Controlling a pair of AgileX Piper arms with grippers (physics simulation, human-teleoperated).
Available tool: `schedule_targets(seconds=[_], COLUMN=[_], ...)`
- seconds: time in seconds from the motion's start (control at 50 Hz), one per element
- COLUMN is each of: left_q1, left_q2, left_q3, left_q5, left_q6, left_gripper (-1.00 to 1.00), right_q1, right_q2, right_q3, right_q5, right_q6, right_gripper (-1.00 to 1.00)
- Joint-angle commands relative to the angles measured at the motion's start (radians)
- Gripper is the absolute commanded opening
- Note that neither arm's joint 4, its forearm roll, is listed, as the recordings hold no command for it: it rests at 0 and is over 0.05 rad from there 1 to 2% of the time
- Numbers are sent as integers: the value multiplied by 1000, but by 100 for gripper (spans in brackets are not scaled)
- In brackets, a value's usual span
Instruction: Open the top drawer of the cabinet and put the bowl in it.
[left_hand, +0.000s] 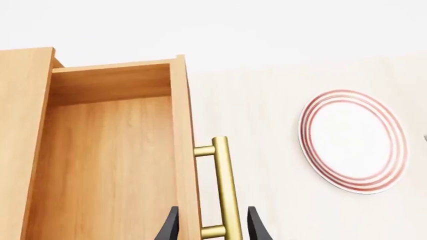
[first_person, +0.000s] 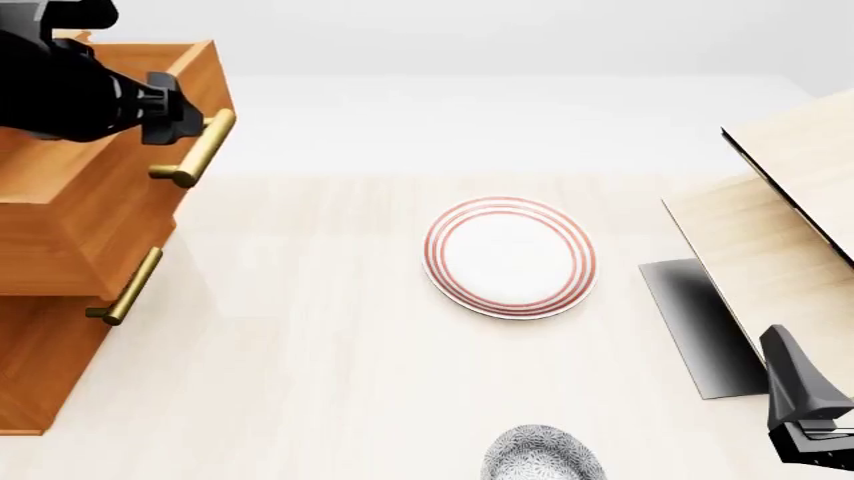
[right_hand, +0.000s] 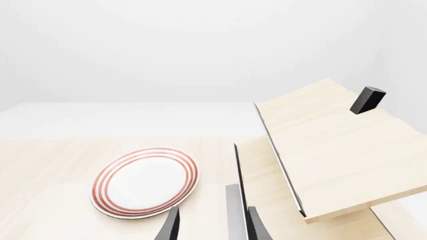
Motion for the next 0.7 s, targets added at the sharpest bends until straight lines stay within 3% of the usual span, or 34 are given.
schedule_targets(seconds=[0.02,0.7], left_q1=[-31,-105], left_q2=[10,10], left_q3=[-2,-23], left_q5=[1,12], left_q6=[4,18], left_gripper=[100,100], right_q1=[0,0], right_q2=[-2,-2], right_q3=[0,0], right_q5=[0,0], right_q6=[-1,-1], right_gripper=[100,100])
